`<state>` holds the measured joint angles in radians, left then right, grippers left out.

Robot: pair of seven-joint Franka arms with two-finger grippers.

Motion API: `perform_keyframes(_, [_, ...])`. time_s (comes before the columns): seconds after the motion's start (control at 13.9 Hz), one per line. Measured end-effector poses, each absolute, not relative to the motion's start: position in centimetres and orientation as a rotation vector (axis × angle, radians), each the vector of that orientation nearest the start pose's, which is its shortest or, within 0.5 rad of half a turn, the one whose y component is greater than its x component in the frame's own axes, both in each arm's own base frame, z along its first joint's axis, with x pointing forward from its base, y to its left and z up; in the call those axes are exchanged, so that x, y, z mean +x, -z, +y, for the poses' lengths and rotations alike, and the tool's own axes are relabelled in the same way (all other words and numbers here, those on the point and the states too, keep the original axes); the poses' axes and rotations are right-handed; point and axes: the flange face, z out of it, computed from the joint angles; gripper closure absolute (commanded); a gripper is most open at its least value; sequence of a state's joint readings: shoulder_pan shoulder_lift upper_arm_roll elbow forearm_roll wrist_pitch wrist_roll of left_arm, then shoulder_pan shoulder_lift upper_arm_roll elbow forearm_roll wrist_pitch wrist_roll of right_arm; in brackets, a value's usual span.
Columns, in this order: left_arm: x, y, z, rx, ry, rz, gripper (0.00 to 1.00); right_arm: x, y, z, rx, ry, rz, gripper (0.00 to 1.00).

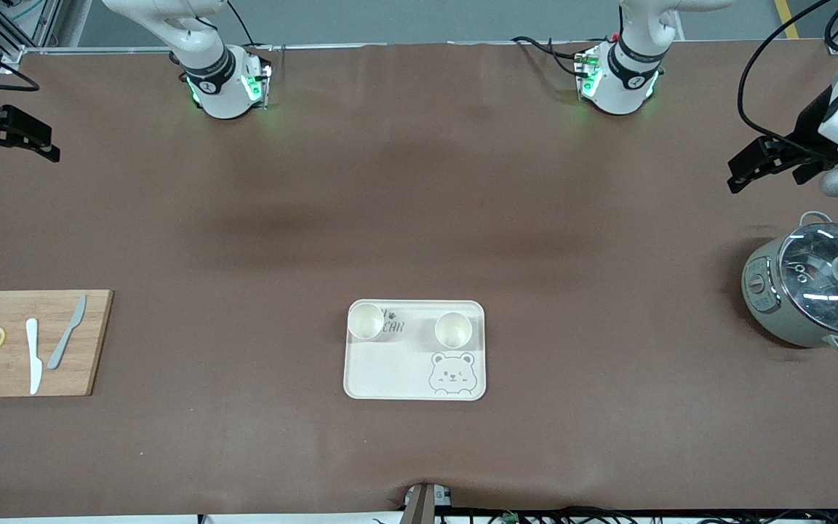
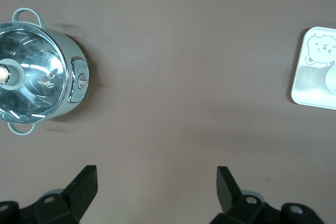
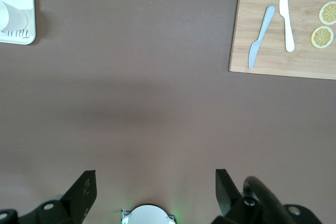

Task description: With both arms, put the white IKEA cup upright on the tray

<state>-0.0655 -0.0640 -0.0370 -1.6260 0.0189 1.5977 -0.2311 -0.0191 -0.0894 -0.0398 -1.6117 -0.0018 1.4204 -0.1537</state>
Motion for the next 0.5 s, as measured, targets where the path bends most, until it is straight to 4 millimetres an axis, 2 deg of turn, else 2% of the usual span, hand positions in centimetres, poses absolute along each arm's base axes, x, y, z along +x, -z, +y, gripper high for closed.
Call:
perform_keyframes(0.29, [53.95, -63.17, -5.35, -3.119, 0.053, -0.202, 0.0, 51.18, -63.59, -2.95, -3.118, -0.197, -0.142, 0.0])
perform_keyframes(0.5, [53.96, -62.77, -5.4, -3.117, 0.024, -0.2, 0.0, 51.89, -64.06, -2.92, -3.12, -0.195, -0.14, 0.0])
